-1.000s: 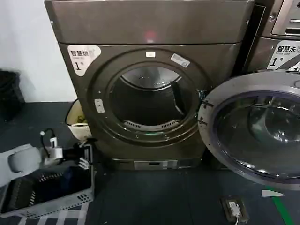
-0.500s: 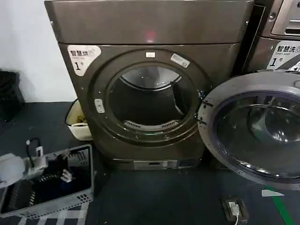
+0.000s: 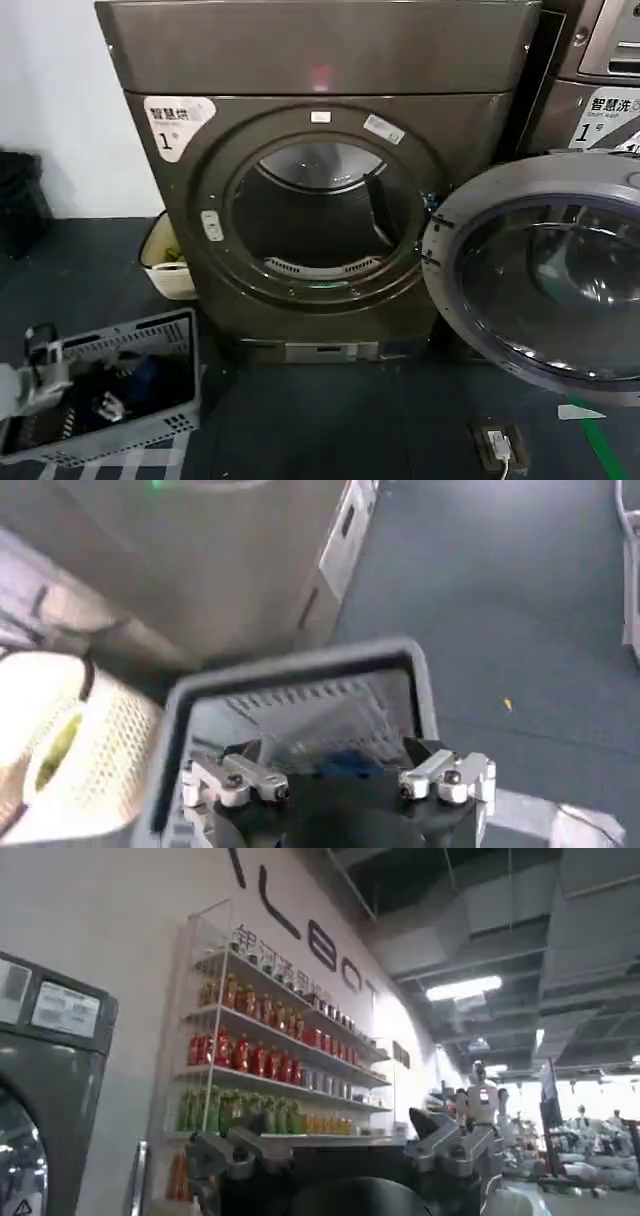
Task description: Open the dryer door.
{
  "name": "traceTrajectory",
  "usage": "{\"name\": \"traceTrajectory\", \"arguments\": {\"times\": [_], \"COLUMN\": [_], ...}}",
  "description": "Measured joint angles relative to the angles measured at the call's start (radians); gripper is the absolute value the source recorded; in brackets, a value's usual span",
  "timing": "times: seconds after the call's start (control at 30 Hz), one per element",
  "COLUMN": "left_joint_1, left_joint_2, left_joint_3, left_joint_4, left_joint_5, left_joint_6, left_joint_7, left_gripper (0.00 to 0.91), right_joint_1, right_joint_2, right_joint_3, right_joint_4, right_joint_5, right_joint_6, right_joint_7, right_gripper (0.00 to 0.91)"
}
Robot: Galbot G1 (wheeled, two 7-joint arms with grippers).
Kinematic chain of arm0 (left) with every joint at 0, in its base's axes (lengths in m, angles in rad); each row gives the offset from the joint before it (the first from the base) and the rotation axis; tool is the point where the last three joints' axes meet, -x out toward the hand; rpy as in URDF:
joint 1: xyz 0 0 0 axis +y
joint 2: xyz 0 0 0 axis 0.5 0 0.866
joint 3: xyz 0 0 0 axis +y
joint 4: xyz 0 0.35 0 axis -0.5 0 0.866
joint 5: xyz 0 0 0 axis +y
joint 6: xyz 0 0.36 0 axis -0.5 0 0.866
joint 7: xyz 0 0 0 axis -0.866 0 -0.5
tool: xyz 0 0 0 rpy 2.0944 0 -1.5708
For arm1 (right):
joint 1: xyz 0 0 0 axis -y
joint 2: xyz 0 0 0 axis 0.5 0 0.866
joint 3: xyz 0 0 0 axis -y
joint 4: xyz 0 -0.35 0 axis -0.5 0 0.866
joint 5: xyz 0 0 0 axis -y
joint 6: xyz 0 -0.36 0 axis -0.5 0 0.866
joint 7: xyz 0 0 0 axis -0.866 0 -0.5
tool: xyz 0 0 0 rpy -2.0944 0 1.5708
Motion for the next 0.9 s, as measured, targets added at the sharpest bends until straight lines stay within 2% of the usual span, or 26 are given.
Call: {"name": "traceTrajectory", "arguments": {"times": [0.3, 0.57, 0.9], "left_joint_1": [0.085, 0.090, 0.092], "left_joint_2": [0.032, 0.025, 0.031], "left_joint_3": [-0.062, -0.073, -0.078], "left_joint_4": [0.071, 0.130, 0.148], "left_joint_5": [0.027, 0.039, 0.036], "left_joint_6": [-0.035, -0.039, -0.040], "left_joint_7": [0.009, 0.019, 0.037], "left_gripper": [0.907, 0.907, 0.907], "right_joint_1": [0.009, 0.008, 0.011], "right_joint_2": [-0.001, -0.003, -0.010], "right_joint_3": [-0.013, -0.014, -0.015], "right_joint_4": [0.000, -0.004, -0.008], "right_joint_5": [-0.003, -0.004, -0.005], "right_joint_6": [0.000, 0.000, 0.000], "right_joint_7": [0.001, 0.001, 0.001], "right_gripper": [0.907, 0.907, 0.907]}}
